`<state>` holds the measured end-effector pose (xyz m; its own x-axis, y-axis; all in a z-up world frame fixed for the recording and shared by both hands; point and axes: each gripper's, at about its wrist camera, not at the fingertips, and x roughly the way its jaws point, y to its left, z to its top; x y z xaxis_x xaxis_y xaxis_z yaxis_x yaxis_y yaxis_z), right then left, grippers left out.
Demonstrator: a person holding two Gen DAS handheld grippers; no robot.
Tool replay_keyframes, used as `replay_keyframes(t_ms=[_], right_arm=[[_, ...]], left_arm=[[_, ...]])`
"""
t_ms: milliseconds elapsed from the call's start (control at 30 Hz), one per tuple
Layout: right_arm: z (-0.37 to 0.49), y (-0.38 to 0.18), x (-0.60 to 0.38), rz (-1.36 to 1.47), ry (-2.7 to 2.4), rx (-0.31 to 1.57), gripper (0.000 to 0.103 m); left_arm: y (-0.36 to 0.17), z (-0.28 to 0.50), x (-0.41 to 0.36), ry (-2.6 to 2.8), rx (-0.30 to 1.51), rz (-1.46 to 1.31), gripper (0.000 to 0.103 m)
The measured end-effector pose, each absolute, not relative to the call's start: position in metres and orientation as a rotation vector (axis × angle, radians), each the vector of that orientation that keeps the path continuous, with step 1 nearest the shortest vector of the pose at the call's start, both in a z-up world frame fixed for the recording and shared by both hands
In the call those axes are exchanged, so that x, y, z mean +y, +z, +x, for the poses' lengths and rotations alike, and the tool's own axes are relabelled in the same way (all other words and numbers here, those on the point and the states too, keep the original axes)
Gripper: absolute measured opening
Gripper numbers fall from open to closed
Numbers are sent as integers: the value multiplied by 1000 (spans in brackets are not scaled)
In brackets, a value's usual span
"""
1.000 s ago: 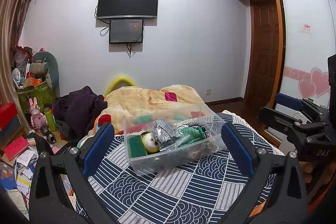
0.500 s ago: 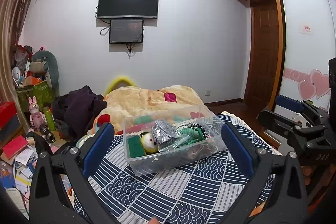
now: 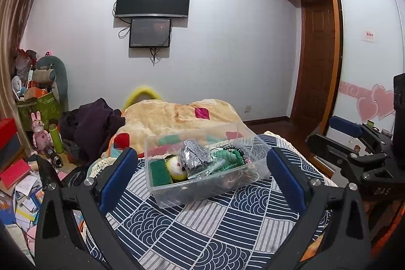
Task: Organize soft objects
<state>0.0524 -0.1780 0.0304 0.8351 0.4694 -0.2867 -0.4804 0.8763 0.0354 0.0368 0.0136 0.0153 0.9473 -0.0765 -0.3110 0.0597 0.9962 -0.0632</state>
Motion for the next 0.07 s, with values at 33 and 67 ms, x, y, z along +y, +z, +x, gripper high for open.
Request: replay_keyframes(t_ms=[33,67], right_arm=[[53,30,-179,-37,503,295,103],[53,29,-179,-35,502,297,103]], left_arm=[[15,37,14,-72,319,-54,103],[14,37,13,-69,320,-53,103]])
